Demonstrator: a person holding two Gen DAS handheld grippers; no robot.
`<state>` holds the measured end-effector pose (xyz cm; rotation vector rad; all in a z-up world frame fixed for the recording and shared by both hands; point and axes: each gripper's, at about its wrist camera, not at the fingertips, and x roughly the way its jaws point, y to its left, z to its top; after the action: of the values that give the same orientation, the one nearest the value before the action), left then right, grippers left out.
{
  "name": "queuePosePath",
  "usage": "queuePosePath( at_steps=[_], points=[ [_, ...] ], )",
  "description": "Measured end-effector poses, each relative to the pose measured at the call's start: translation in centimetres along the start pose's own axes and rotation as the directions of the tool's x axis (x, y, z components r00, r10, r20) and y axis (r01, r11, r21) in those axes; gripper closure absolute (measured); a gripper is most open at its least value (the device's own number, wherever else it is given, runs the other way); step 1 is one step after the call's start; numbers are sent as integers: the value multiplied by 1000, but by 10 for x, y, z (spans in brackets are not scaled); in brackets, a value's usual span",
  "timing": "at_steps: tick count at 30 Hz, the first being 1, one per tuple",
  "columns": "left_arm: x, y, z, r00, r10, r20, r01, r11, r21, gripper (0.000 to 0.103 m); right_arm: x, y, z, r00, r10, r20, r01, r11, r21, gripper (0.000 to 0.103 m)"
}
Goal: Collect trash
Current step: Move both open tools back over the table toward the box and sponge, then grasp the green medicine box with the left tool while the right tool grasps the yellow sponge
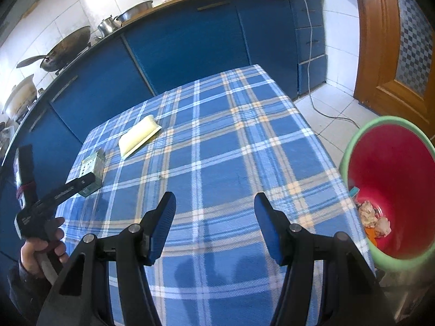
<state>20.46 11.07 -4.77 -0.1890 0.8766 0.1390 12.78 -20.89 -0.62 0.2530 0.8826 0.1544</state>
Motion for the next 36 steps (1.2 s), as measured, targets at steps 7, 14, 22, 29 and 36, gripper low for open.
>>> queuePosePath(
  at_steps=[7, 14, 22, 29, 36],
  points=[
    [8, 3, 8, 1000, -19, -5, 19, 1000, -12, 33, 13, 27, 12, 1000, 21, 5, -21, 998, -55, 39],
    [14, 12, 13, 999, -45, 2, 45, 999, -28, 40, 39, 64, 24, 999, 50, -8, -50, 992, -112, 39],
    [18, 24, 19, 999, -29, 22, 29, 999, -38, 42, 67, 93, 31, 998, 58, -28, -61, 990, -124, 34],
    [19, 34, 21, 999, -5, 37, 7, 998, -64, 42, 90, 110, 39, 998, 47, -29, -51, 991, -122, 30],
    [16, 37, 21, 999, 6, 34, -3, 997, -73, 42, 114, 118, 50, 999, 24, -21, -25, 997, -73, 29]
  ],
)
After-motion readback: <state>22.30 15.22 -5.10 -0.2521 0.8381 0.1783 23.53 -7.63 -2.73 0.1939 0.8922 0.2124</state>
